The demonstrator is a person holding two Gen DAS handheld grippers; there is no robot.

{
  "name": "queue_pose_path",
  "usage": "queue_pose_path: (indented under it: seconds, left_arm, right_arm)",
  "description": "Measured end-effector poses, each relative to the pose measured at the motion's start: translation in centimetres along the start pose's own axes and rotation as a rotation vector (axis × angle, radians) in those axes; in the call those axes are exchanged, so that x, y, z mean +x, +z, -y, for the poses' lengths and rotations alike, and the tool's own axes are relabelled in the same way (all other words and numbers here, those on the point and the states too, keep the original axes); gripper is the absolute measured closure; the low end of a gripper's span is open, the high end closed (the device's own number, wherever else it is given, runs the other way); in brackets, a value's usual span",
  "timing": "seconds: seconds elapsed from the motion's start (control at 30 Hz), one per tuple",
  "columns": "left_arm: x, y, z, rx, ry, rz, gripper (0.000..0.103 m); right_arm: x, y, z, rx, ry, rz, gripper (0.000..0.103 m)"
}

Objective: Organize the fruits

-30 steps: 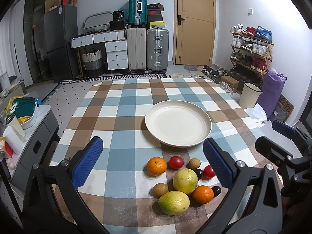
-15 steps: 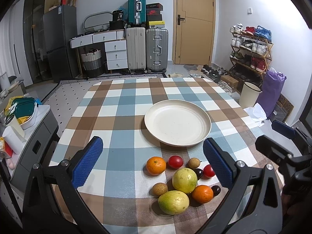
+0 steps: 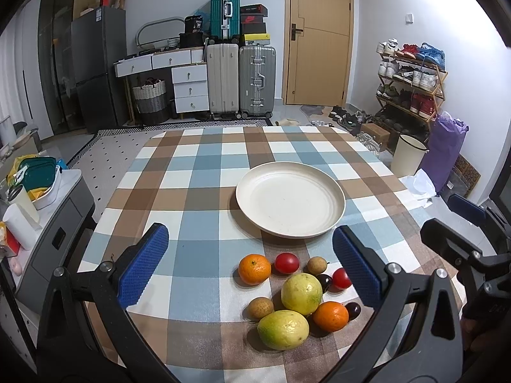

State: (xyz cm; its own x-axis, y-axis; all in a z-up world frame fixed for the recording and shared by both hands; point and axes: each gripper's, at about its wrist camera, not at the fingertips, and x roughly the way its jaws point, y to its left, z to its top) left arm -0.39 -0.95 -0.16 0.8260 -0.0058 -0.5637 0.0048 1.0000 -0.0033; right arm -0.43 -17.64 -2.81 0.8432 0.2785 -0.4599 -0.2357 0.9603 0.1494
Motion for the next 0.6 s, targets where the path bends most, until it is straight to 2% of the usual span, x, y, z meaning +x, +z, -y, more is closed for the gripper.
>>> queue_pose_path:
  seconds: [0.6]
  left_arm:
    - [0.11, -0.7, 0.49, 0.001, -0.006, -0.009, 0.0]
  right_arm:
    - [-0.16, -0.37, 0.28, 0.005, -0.005, -0.003, 0.0]
